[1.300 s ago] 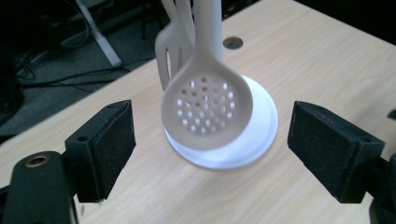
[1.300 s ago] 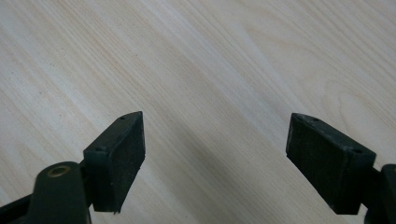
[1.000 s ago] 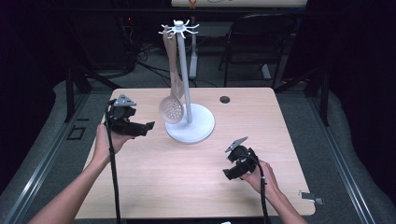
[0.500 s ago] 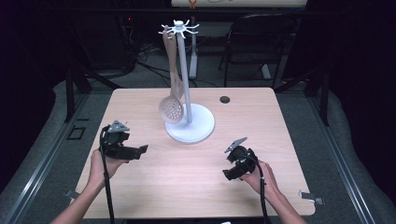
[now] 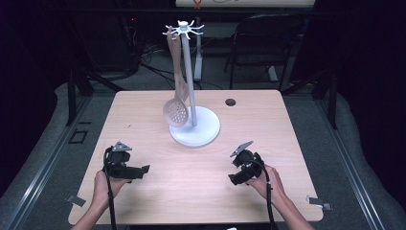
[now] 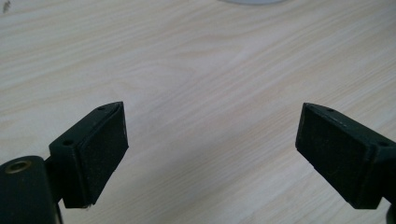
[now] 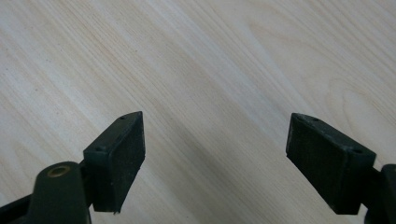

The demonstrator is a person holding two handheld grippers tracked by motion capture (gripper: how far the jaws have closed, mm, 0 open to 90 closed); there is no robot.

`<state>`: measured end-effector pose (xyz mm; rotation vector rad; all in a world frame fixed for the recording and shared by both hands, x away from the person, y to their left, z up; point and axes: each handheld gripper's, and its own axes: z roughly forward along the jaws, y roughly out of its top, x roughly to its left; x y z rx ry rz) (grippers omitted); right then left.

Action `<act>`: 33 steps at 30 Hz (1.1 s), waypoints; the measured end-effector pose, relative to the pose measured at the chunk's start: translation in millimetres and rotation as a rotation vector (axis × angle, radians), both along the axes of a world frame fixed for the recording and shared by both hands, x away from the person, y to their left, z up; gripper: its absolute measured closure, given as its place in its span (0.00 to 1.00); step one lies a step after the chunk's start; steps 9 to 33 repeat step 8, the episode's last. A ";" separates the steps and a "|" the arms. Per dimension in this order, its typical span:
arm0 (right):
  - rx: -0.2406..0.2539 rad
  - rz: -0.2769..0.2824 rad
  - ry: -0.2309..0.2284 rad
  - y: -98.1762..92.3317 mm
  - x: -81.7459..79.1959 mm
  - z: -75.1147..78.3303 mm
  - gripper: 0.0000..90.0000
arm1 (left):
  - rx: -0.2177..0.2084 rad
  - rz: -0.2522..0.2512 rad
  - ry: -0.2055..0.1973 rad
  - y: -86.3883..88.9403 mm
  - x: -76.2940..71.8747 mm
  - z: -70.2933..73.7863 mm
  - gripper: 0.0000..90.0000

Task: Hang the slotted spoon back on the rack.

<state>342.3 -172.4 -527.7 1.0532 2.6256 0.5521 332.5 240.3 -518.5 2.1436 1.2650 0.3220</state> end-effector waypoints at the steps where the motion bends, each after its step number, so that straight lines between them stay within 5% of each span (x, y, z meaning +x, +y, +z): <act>1: 0.002 0.003 -0.004 -0.1 0.2 -0.4 0.22 | 0.003 0.002 0.001 -0.4 -0.1 -1.7 0.10; 33: 0.001 0.001 -0.012 -0.3 0.2 0.0 0.21 | 0.023 0.018 -0.007 3.1 5.2 -6.0 0.06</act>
